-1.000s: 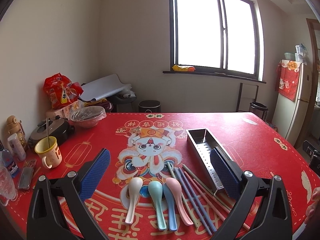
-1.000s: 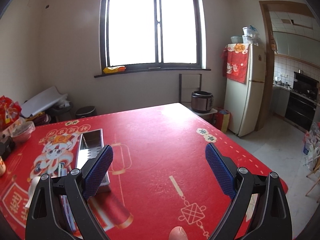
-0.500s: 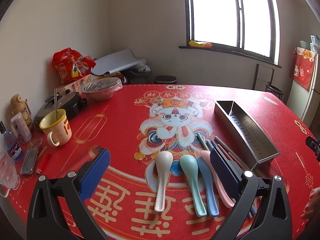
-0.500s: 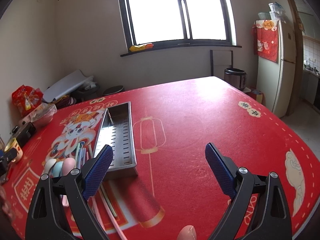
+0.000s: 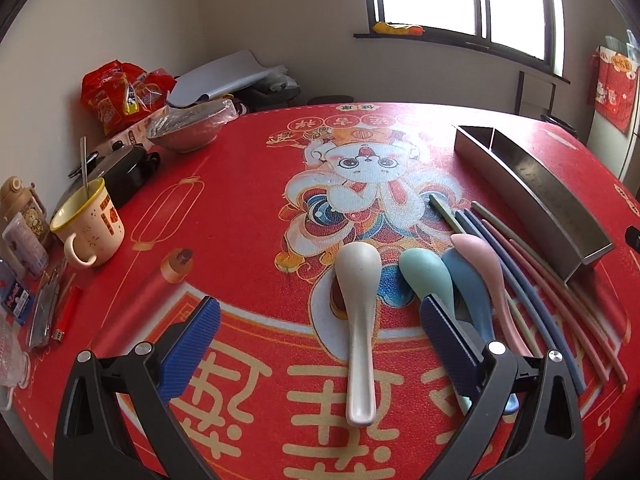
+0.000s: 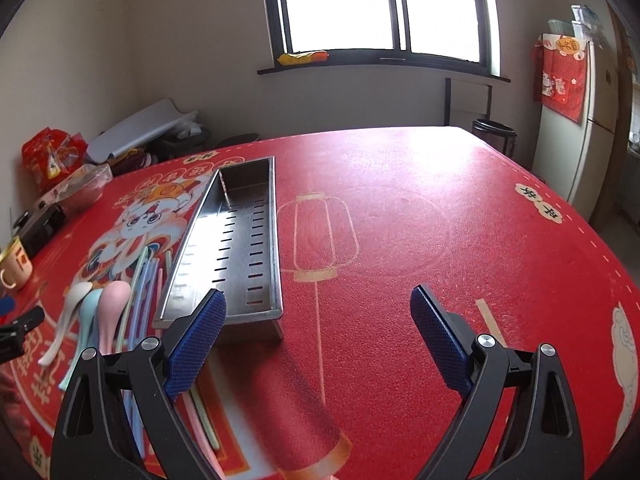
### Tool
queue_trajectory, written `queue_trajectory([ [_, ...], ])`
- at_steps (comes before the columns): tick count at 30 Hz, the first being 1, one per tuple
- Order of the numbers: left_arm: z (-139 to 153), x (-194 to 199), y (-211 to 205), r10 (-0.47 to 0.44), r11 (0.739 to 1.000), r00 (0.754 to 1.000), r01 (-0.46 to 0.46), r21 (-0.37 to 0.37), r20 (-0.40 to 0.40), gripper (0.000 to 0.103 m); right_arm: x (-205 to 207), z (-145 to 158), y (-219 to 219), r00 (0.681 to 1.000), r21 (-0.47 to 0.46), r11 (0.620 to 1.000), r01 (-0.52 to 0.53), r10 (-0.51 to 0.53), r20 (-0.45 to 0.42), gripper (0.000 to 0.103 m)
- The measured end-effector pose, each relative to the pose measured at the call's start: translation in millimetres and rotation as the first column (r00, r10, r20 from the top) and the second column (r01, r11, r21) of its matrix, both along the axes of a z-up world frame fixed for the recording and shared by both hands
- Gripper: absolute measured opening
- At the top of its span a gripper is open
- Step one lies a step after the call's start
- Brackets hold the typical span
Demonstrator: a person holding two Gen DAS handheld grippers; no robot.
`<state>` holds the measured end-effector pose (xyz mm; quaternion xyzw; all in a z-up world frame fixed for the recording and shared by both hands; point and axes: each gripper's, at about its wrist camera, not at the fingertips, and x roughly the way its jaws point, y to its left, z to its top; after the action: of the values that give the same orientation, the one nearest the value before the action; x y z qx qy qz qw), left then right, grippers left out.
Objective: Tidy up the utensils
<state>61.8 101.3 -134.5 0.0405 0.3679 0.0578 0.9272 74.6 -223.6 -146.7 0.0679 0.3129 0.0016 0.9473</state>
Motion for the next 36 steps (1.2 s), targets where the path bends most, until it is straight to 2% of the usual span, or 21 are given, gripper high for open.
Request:
queue_trajectory([
  [5, -5, 15, 4, -0.018, 1.000, 1.000, 0.018, -0.008, -0.023, 0.098, 5, -5, -11, 1.000, 0.055, 0.998, 0.017, -0.015, -0.022, 0.090],
  [10, -12, 30, 13, -0.009, 0.997, 0.997, 0.002, -0.082, -0.081, 0.098, 4, -6, -14, 1.000, 0.078, 0.997, 0.016, -0.014, -0.027, 0.090],
  [13, -17, 37, 18, -0.025, 0.986, 0.992, 0.004, -0.164, -0.124, 0.098, 3, -7, -12, 1.000, 0.076, 0.997, 0.009, -0.007, -0.023, 0.090],
  [16, -20, 36, 20, -0.019, 0.985, 0.992, -0.003, -0.173, -0.125, 0.094, 3, -7, -11, 1.000, 0.072, 0.997, 0.005, -0.004, -0.020, 0.090],
  [21, -28, 43, 37, -0.019, 0.950, 0.987, -0.033, -0.311, -0.161, 0.059, 2, -6, -10, 1.000, 0.068, 0.998, 0.001, 0.000, -0.018, 0.090],
  [28, -28, 49, 25, -0.074, 0.954, 0.984, 0.023, -0.299, -0.162, 0.045, 1, -7, -11, 1.000, 0.067, 0.998, -0.003, 0.004, -0.021, 0.090],
  [32, -28, 51, 17, -0.109, 0.952, 0.981, 0.057, -0.301, -0.159, 0.027, 2, -7, -11, 1.000, 0.072, 0.997, 0.000, 0.002, -0.021, 0.090],
  [36, -28, 46, 8, -0.143, 0.951, 0.977, 0.093, -0.294, -0.155, 0.018, 2, -8, -13, 1.000, 0.076, 0.997, 0.003, -0.001, -0.025, 0.090],
])
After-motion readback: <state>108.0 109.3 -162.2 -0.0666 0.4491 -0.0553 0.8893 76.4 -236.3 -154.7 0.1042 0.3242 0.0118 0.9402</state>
